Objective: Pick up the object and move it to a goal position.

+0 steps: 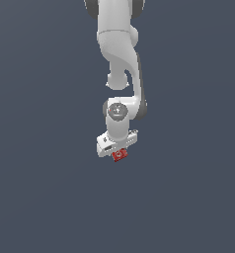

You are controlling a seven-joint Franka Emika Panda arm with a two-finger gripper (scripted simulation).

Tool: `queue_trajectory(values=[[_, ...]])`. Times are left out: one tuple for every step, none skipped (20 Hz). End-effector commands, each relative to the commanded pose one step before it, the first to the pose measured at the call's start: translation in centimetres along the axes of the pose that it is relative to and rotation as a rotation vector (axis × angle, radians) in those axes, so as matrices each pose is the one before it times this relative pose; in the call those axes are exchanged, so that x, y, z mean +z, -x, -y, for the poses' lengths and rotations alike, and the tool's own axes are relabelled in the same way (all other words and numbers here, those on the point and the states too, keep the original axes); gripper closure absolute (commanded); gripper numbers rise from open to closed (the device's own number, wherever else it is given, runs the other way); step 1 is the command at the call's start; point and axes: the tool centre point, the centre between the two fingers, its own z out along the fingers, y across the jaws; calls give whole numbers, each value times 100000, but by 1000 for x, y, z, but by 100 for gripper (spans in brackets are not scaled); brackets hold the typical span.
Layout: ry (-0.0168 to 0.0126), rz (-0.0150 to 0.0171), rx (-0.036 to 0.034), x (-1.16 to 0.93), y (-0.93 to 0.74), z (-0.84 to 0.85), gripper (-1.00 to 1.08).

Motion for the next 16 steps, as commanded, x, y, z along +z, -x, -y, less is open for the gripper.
queue_trajectory(values=[[-26, 69, 70, 82, 33, -24, 108], [0, 0, 0, 0, 0, 0, 108], [0, 0, 0, 0, 0, 0, 108], [0, 0, 0, 0, 0, 0, 108], [0, 0, 0, 0, 0, 0, 108], [0, 0, 0, 0, 0, 0, 108], [52, -87, -64, -80, -36, 11, 108], [0, 0, 0, -28, 4, -9, 108], [0, 0, 0, -84, 13, -27, 108], [0, 0, 0, -141, 21, -44, 108], [0, 0, 0, -197, 29, -62, 108], [0, 0, 0, -254, 38, -80, 108], [0, 0, 0, -312, 46, -98, 108], [0, 0, 0, -371, 55, -117, 108], [0, 0, 0, -431, 63, -136, 108], [0, 0, 0, -492, 72, -155, 108]])
